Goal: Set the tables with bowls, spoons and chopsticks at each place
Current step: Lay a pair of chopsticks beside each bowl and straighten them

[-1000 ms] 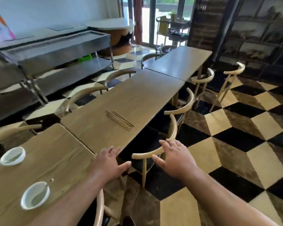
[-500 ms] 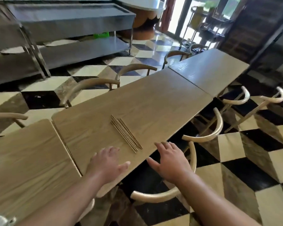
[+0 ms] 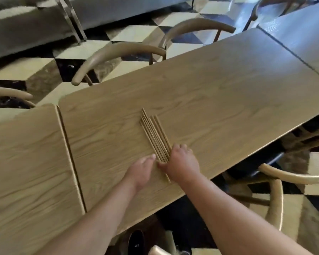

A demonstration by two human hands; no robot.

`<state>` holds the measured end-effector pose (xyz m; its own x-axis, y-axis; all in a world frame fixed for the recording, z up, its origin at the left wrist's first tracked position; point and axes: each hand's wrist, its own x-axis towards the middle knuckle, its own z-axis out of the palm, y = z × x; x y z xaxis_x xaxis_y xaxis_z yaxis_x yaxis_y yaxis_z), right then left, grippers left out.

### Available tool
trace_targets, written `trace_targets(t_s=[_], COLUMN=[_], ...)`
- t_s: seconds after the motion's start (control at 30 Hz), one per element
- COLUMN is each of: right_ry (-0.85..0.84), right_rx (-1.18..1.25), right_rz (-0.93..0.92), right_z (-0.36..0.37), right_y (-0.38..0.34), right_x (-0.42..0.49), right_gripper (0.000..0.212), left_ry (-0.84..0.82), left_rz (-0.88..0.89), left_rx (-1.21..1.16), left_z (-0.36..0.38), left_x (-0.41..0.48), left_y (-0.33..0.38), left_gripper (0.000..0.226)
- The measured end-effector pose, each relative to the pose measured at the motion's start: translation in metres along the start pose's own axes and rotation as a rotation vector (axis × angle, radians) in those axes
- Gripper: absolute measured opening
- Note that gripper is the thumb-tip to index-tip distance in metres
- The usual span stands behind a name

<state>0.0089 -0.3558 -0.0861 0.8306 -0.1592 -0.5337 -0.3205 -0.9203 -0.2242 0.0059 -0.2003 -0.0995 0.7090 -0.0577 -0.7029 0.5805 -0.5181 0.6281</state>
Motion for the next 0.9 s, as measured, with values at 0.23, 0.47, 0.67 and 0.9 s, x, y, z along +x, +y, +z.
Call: trace_targets(t_s=[0.23,0.47,0.67,0.9], right_ry=[-0.043,-0.124,-0.257,-0.826], right_rx=[-0.065,-0.140,-0.085,0.626], right_rz=[-0.094,-0.163,-0.214,-0.217], right_z=[0.004,-0.004,-0.012,0.017], right_y=[-0.033,-0.031,-0.043,-0.116], right_x=[0.044,0.053,0.039,-0.048], right_gripper=[0.043,0.034,0.031,0.015], left_ry=[0.076,0.101,0.142,0.228], left_rz=[-0.064,-0.199,-0.216,-0.170], left_rx=[-0.152,-0.046,-0.121,-0.598], left_z=[0.013,0.008,-0.008,-0.077], left_x=[0.013,-0.018,-0.027,-0.084], left_y=[0.004,0.015,-0.002,-0.032], left_gripper=[0.061,0.034,0.039,0.033])
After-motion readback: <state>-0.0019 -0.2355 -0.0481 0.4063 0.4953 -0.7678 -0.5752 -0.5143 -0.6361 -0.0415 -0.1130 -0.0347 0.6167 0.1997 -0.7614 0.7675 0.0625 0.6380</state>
